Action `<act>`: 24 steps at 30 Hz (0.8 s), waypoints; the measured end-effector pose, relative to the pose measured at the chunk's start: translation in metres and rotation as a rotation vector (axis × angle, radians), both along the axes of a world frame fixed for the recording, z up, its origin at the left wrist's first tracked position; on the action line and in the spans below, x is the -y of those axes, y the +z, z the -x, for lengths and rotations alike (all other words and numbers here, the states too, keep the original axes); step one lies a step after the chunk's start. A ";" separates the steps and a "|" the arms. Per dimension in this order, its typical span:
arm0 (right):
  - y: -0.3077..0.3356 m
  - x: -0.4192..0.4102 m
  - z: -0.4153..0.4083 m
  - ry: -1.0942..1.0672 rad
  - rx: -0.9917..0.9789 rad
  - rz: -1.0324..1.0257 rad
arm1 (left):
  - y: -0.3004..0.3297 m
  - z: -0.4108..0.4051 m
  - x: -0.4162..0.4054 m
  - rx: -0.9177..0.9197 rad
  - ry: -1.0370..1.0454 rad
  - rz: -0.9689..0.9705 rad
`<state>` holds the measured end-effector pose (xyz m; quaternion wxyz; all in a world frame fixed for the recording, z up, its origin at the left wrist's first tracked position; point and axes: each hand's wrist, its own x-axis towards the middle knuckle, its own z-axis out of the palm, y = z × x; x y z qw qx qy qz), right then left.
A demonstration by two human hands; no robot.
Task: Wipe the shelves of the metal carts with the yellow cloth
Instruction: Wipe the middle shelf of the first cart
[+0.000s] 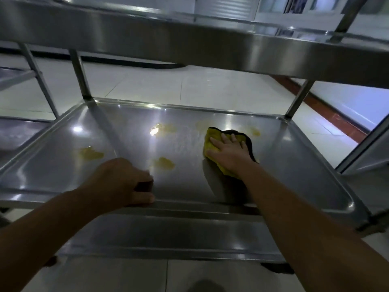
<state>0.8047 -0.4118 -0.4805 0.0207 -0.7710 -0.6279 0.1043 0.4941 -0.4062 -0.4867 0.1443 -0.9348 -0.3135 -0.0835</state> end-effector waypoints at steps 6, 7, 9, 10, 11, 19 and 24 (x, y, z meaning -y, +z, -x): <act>-0.003 -0.024 0.068 0.066 0.013 0.007 | -0.011 0.015 -0.005 0.131 -0.069 0.044; -0.003 -0.025 0.079 0.084 0.010 0.006 | -0.012 0.017 -0.004 0.143 -0.068 0.044; -0.004 -0.023 0.096 0.129 0.001 0.003 | -0.012 0.019 -0.001 0.159 -0.070 0.031; -0.005 -0.021 0.102 0.153 -0.007 0.001 | -0.012 0.020 -0.001 0.175 -0.071 0.036; -0.006 -0.019 0.105 0.174 -0.014 -0.005 | -0.014 0.021 -0.001 0.190 -0.068 0.046; -0.006 0.004 0.080 0.222 -0.022 -0.018 | -0.022 0.016 0.002 0.216 -0.071 0.170; -0.010 0.019 0.039 0.132 0.003 -0.037 | -0.021 0.010 0.006 0.187 -0.064 0.240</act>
